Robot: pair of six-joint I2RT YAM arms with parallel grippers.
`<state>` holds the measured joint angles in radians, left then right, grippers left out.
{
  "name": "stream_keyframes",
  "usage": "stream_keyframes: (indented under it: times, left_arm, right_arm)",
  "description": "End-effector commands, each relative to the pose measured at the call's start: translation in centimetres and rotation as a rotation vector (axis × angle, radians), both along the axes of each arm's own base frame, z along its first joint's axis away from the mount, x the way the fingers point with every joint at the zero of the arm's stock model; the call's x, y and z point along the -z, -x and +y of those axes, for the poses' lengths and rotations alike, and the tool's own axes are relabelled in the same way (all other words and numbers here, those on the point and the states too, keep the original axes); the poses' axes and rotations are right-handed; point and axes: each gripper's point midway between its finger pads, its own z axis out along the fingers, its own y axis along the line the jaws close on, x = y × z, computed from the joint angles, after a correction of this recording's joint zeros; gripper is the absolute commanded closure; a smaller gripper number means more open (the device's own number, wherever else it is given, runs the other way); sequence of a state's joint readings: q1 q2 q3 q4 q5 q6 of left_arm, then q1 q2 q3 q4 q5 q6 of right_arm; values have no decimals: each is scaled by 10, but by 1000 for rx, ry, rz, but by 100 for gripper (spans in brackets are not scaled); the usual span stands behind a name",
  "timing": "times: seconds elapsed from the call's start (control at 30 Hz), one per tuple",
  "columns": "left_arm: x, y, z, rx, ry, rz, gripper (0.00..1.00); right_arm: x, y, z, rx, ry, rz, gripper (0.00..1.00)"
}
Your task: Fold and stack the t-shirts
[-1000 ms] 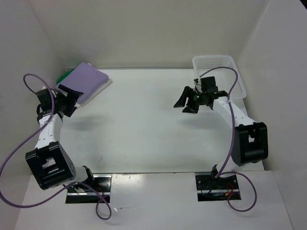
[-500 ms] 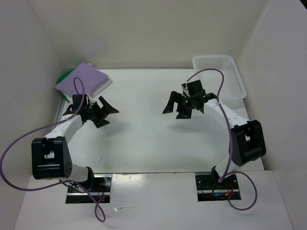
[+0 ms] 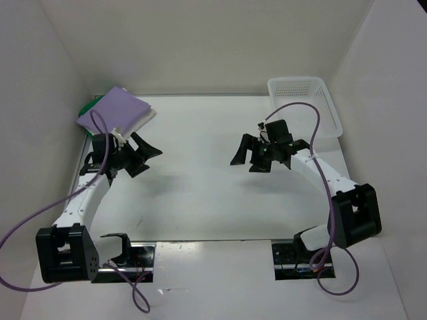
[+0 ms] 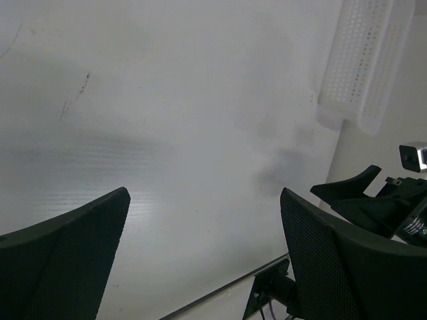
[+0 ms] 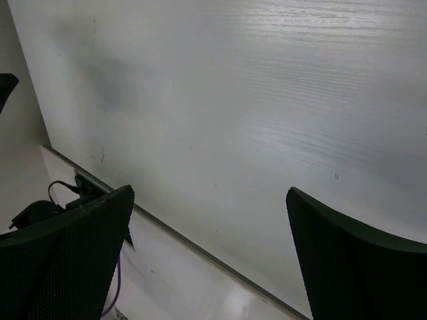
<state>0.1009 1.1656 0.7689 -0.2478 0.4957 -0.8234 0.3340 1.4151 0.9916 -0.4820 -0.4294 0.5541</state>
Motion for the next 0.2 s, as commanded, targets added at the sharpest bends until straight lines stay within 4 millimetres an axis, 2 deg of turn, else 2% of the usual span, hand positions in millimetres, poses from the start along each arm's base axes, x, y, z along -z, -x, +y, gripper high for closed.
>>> stream_keyframes:
  times: [0.0,0.17]
  left_arm:
    - [13,13,-1,-31,19,56,0]
    - [11,15,2,-49,2,45,0]
  right_arm:
    - [-7,0,-1,-12,10,-51,0]
    - [-4,1,-3,-22,32,-47,0]
